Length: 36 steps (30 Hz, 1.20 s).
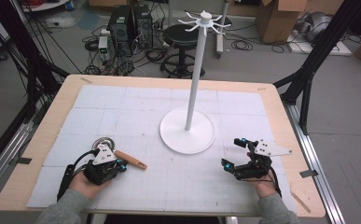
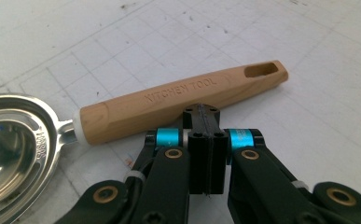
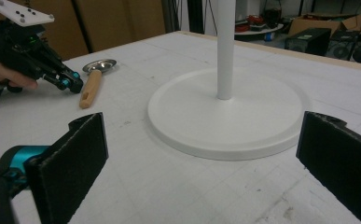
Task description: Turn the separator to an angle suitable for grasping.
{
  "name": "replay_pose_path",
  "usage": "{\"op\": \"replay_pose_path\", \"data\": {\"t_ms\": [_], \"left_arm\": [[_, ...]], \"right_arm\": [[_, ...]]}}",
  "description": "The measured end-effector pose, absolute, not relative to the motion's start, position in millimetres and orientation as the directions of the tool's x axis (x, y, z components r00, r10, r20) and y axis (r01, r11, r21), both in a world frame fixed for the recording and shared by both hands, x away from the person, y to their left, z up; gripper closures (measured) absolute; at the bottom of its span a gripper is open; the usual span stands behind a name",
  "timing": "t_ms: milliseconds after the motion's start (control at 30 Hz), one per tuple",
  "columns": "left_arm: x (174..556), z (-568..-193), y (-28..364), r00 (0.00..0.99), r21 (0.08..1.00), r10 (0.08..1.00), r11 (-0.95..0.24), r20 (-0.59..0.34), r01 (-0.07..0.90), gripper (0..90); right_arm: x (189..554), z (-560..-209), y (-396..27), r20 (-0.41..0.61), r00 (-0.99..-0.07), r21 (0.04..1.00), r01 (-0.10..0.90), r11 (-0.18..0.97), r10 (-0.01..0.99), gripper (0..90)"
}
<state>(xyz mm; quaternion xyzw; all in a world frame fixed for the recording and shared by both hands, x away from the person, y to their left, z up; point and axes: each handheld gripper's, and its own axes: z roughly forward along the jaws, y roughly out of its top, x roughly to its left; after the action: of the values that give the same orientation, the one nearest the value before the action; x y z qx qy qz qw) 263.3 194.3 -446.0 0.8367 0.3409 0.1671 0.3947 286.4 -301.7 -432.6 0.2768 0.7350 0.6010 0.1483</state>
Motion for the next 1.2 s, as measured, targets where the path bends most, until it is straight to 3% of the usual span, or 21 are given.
{"op": "replay_pose_path", "data": {"t_ms": [400, 667, 1200], "left_arm": [[284.8, -424.7, 218.3, 0.649, 0.83, 0.76, -0.339, -0.036, 0.443, 89.8], [309.0, -428.4, 210.9, 0.649, 0.791, 0.761, -0.4, 0.005, 0.462, 89.8], [329.4, -440.7, 215.4, 0.633, 0.747, 0.773, -0.403, -0.031, 0.529, 89.8]], "right_arm": [[287.3, -433.6, -300.6, 0.115, -0.806, 0.963, 0.233, 0.133, 0.581, 1.2], [287.5, -433.9, -300.4, 0.118, -0.807, 0.962, 0.238, 0.136, 0.579, 1.2], [286.8, -434.5, -299.7, 0.117, -0.811, 0.96, 0.24, 0.144, 0.573, 1.1]]}}
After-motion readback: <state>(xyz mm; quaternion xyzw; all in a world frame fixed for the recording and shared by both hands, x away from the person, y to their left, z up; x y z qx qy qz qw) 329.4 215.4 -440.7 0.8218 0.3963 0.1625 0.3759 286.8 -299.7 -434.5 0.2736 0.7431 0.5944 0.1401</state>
